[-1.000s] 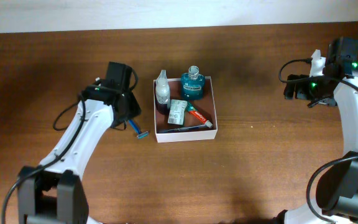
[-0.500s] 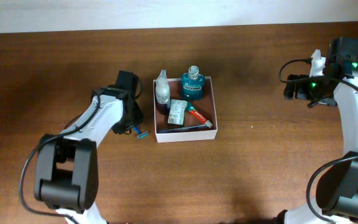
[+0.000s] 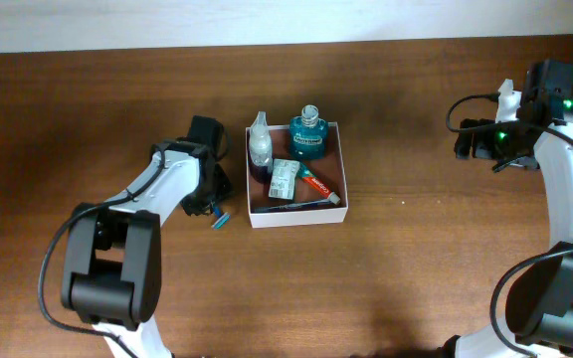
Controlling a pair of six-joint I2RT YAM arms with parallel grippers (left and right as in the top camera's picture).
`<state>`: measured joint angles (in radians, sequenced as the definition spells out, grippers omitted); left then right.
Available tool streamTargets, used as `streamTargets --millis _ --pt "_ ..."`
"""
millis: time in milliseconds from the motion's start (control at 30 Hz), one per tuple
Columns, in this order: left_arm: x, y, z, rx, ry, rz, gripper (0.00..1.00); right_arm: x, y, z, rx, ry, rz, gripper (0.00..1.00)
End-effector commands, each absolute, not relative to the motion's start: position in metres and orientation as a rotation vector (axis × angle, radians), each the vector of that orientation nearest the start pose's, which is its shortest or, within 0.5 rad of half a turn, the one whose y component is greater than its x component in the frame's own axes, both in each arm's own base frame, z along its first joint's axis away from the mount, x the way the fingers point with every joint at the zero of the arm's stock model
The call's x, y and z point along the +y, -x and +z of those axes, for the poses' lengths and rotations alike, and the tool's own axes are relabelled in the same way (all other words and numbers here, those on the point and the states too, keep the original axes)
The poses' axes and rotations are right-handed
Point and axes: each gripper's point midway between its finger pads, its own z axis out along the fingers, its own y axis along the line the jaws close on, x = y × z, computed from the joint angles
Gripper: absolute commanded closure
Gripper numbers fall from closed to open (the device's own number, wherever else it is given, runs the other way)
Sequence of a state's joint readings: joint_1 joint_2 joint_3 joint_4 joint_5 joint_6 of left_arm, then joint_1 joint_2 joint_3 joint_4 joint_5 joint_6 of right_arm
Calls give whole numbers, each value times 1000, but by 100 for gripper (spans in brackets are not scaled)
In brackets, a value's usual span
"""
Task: Pack container
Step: 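Withdraw the left gripper left toward the blue razor, then lower the left gripper and grasp the blue razor handle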
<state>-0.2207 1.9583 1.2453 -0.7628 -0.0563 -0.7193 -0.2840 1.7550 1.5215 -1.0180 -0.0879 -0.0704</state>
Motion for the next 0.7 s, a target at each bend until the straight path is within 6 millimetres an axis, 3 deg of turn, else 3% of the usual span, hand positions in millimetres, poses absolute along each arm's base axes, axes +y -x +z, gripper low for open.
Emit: streamTargets --millis 0,100,300,533,633,667 --pt "-72 -356 -12 2967 764 6 65 -98 -388 159 2748 -288 42 1" --pt "-72 -357 -11 2963 763 7 66 -98 -388 159 2748 -288 42 1" --pt "-67 -356 -11 2968 732 34 97 -98 -388 159 2748 -288 42 1" --pt "-45 -356 -2 2991 680 49 100 -98 -388 159 2748 -287 42 1" --pt "-34 -363 19 2972 616 31 99 -98 -388 159 2748 -287 42 1" --pt "-34 -368 34 2963 530 -7 100 -98 -388 159 2748 -288 42 1"
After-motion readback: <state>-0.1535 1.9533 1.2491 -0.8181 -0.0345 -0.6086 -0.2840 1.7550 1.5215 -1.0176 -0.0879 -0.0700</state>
